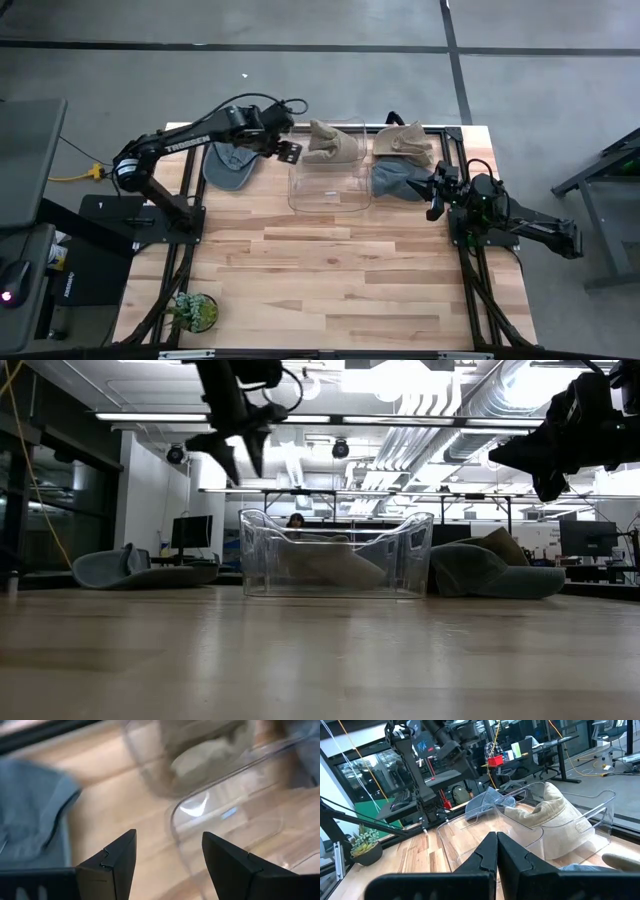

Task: Pick & Place hat
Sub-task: Put the left blue cap into the bottom transparent bin

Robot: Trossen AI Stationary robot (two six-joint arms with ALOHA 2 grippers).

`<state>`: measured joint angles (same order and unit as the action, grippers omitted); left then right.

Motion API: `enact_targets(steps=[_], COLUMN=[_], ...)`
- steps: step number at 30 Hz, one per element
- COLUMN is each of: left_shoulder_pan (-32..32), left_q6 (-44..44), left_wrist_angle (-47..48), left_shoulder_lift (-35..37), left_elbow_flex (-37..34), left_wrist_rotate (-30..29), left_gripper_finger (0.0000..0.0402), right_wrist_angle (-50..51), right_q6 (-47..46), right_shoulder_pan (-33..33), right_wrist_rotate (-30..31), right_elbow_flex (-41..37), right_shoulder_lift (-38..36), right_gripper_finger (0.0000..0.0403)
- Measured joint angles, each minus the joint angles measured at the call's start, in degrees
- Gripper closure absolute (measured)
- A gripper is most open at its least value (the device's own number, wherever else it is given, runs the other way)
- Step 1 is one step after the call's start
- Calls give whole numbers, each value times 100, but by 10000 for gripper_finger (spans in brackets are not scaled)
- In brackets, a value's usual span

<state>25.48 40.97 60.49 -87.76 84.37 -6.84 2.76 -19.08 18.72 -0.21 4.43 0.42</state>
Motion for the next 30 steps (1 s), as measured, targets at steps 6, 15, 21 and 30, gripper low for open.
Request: enact_targets(steps=[6, 15, 21, 30], left_shoulder_pan=[2, -1, -1, -2], left_q6=[671, 752, 733, 690], left_wrist_angle=[440, -121, -660, -1150], left_shoulder_lift=[350, 1487, 1962, 1654], left_elbow_flex=[-550, -2069, -3009, -3276], left_wrist_rotate=[-187, -181, -163, -1282], left_gripper_finger=[197, 197, 167, 68], right_wrist_angle=[0, 0, -2, -1], right_q6=[1, -8, 1, -10], right_shoulder_pan=[0, 0, 0, 0], right_wrist_rotate=[2, 4, 2, 1], right_elbow_flex=[0, 0, 0, 0], right_shoulder_lift=[0, -1, 1, 1], right_gripper_finger=[402, 402, 402, 402])
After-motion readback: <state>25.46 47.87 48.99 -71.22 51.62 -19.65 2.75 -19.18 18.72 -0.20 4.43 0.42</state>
